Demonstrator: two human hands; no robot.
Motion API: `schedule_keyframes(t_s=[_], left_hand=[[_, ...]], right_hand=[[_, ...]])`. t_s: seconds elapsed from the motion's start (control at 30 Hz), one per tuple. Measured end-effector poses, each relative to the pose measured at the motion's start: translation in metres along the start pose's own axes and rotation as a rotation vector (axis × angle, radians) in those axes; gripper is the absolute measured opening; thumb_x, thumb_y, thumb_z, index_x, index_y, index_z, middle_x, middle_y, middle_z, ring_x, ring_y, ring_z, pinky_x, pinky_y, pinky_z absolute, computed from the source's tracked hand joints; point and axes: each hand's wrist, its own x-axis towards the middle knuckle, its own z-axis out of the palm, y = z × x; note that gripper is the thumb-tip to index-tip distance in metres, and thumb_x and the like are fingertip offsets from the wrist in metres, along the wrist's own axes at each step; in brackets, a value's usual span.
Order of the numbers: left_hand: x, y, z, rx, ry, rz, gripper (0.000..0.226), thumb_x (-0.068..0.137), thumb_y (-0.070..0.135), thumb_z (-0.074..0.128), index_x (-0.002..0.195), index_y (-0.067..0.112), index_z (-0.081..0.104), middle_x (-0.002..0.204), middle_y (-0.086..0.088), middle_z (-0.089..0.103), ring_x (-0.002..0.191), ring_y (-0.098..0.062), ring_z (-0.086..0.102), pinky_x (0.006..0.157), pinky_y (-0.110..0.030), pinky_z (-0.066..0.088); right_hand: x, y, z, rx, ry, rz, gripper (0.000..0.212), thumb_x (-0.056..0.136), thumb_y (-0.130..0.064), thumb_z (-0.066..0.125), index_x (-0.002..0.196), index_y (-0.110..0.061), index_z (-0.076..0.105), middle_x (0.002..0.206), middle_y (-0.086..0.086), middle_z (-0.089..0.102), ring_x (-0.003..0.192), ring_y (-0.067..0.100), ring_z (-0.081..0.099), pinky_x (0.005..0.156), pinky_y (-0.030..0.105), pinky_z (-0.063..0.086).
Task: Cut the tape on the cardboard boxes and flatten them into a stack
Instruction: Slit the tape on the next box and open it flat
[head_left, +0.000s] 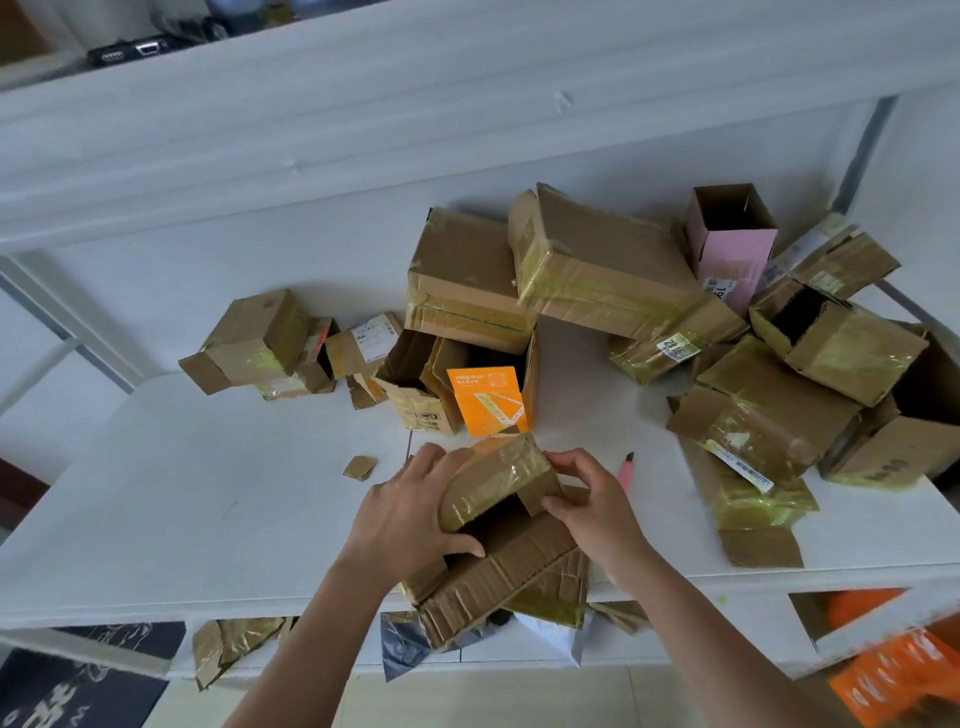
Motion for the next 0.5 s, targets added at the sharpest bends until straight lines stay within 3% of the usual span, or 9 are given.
schedule_keyframes(t_s=[0.1,0.17,0.3,0.4,0.43,0.5], left_hand=[[-0.006,0.001,0.007,0.127,0.201,0.192,0.087,0.052,0.046,0.093,0.121,0.031,0.043,0.106,0.007,0.053,0.085,-0.016,0.062,0.052,-0.030,0.054],[-0.009,-0.004,0.013,0.079,0.220,0.201,0.074,0.056,0.031,0.091,0.118,0.029,0.051,0.100,0.007,0.057,0.080,-0.016,0.062,0.045,-0.028,0.052],[-0.010,-0.002,0.001,-0.354,0.123,0.048,0.039,0.082,0.029,0.067,0.121,0.028,0.068,0.108,0.013,0.066,0.087,-0.007,0.062,0.070,-0.027,0.055],[-0.004,-0.002,-0.012,-0.582,-0.008,0.003,0.013,0.094,0.021,0.063,0.097,0.017,0.075,0.074,0.021,0.062,0.068,-0.002,0.057,0.063,-0.014,0.045],[-0.002,-0.004,-0.011,-0.625,-0.066,-0.027,0.019,0.096,0.023,0.061,0.088,0.011,0.073,0.064,0.017,0.055,0.060,-0.003,0.051,0.060,-0.015,0.040],[-0.001,-0.010,-0.007,-0.733,-0.148,-0.142,0.023,0.098,0.027,0.058,0.088,0.011,0.073,0.062,0.010,0.053,0.058,-0.002,0.047,0.061,-0.017,0.038]], right_hand=[[0.001,0.000,0.001,0.032,-0.005,0.014,0.042,0.086,0.003,0.069,0.111,-0.030,0.063,0.112,-0.015,0.066,0.106,0.010,0.065,0.094,0.039,0.056],[0.002,0.001,0.001,0.037,-0.021,0.011,0.042,0.087,0.002,0.069,0.112,-0.032,0.062,0.113,-0.014,0.066,0.107,0.011,0.064,0.095,0.040,0.056],[0.003,0.004,0.000,0.002,-0.040,0.001,0.041,0.088,0.000,0.068,0.114,-0.030,0.058,0.114,-0.016,0.065,0.108,0.011,0.065,0.096,0.033,0.055],[0.002,0.005,-0.005,-0.096,-0.051,-0.026,0.039,0.087,-0.001,0.069,0.114,-0.024,0.055,0.113,-0.016,0.061,0.106,0.005,0.061,0.081,0.006,0.047],[0.002,0.006,-0.008,-0.137,-0.065,-0.028,0.039,0.087,-0.002,0.071,0.115,-0.023,0.053,0.113,-0.017,0.059,0.105,0.002,0.058,0.077,0.001,0.043],[0.002,0.009,-0.012,-0.198,-0.102,-0.012,0.042,0.085,-0.009,0.075,0.115,-0.023,0.049,0.111,-0.018,0.058,0.106,-0.001,0.056,0.073,0.002,0.043]])
